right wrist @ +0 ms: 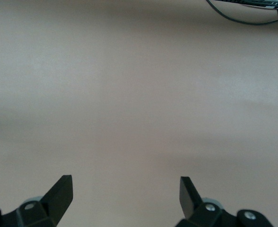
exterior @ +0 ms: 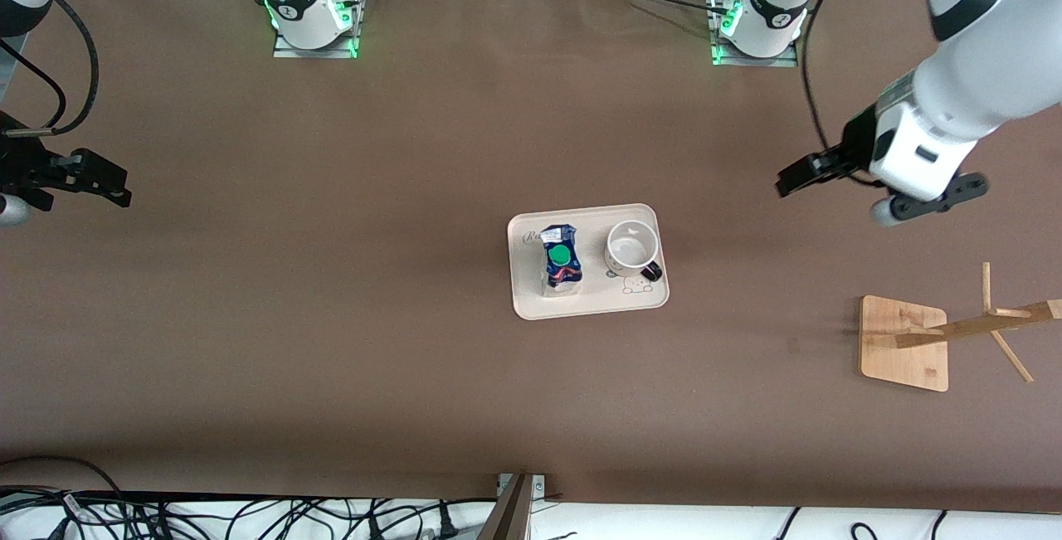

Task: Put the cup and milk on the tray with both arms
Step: 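Open the left gripper and lift it away from the mug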

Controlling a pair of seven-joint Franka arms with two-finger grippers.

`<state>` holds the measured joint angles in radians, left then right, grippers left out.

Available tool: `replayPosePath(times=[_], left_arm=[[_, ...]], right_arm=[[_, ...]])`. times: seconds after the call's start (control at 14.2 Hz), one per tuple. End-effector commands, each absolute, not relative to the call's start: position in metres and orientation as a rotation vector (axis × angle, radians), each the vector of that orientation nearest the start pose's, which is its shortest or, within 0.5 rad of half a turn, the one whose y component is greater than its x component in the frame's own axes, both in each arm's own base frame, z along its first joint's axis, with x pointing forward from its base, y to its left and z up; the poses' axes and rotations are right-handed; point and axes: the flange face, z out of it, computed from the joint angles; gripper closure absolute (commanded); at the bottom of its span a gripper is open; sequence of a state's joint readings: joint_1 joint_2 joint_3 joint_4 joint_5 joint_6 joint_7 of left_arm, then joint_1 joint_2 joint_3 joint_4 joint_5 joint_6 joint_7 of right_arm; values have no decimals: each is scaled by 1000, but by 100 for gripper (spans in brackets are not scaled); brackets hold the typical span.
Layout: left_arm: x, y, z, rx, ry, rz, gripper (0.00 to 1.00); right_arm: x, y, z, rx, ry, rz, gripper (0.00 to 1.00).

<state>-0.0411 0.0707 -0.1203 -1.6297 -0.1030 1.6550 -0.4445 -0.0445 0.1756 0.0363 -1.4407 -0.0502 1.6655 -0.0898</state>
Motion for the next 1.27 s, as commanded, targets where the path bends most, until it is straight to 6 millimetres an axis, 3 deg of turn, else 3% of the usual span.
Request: replayPosePath(times=[0.0, 0.21, 0.49, 0.7, 0.92, 1.2], left_arm=[[554, -72, 569, -3118, -232, 81, 0], [551, -46, 580, -3079, -151, 35, 0], [553, -17, 583, -3074, -179, 21, 0], [553, -8, 583, -3076, -163, 21, 0], [555, -9, 585, -3077, -157, 21, 0], [556, -13, 584, -3077, -147, 23, 0]], right_arm=[[609, -11, 596, -3170, -169, -82, 0], [608, -13, 596, -3173, -171, -75, 0], [608, -9, 596, -3154, -188, -71, 0], [605, -6, 598, -3152, -163, -55, 0], [601, -4, 600, -3152, 69, -37, 0], [598, -5, 605, -3154, 65, -44, 0]])
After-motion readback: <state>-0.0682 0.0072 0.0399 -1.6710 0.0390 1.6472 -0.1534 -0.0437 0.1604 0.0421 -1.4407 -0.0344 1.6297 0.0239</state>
